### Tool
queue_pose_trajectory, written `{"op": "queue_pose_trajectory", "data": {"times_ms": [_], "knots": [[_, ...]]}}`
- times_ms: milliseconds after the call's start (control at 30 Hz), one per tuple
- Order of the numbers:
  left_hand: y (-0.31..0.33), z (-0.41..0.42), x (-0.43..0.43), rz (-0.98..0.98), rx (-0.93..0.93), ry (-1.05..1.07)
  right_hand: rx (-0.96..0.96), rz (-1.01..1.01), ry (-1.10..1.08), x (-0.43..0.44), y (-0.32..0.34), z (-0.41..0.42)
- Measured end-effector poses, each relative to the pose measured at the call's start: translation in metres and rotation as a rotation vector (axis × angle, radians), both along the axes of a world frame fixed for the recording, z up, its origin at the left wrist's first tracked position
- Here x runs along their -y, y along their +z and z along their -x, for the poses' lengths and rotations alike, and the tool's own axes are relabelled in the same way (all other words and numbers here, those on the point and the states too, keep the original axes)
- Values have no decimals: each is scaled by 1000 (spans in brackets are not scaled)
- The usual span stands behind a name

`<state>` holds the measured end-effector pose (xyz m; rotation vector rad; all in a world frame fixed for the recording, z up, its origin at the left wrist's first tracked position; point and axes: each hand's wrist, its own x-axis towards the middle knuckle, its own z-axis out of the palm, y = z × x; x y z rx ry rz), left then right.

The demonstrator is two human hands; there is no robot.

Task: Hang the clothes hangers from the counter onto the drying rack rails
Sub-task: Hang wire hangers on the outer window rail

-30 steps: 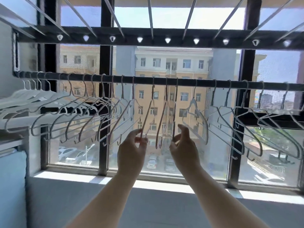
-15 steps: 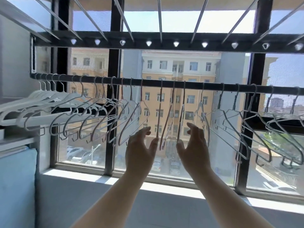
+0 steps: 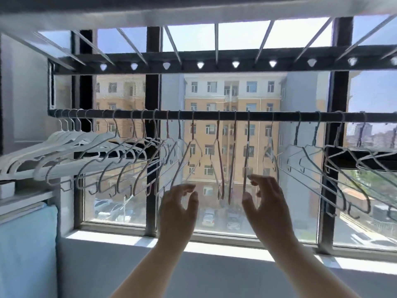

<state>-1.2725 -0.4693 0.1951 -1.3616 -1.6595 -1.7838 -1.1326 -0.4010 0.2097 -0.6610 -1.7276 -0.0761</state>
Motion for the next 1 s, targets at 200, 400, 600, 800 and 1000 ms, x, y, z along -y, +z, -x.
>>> {"op": "queue_pose_trajectory", "data": {"times_ms": [200, 400, 600, 800, 1000], "knots": [[-10, -12, 12, 51, 0, 27, 71, 155, 11, 18, -15, -38], [-22, -43, 31, 113, 8, 46, 144, 264, -32, 35, -24, -89], [-33, -91, 47, 216, 102, 24, 257, 417, -81, 58, -34, -157], [-13, -103, 49, 261, 137, 36, 355, 427, -52, 71, -22, -165], [4, -80, 29, 323, 243, -30, 359, 445, -14, 62, -15, -140]]}}
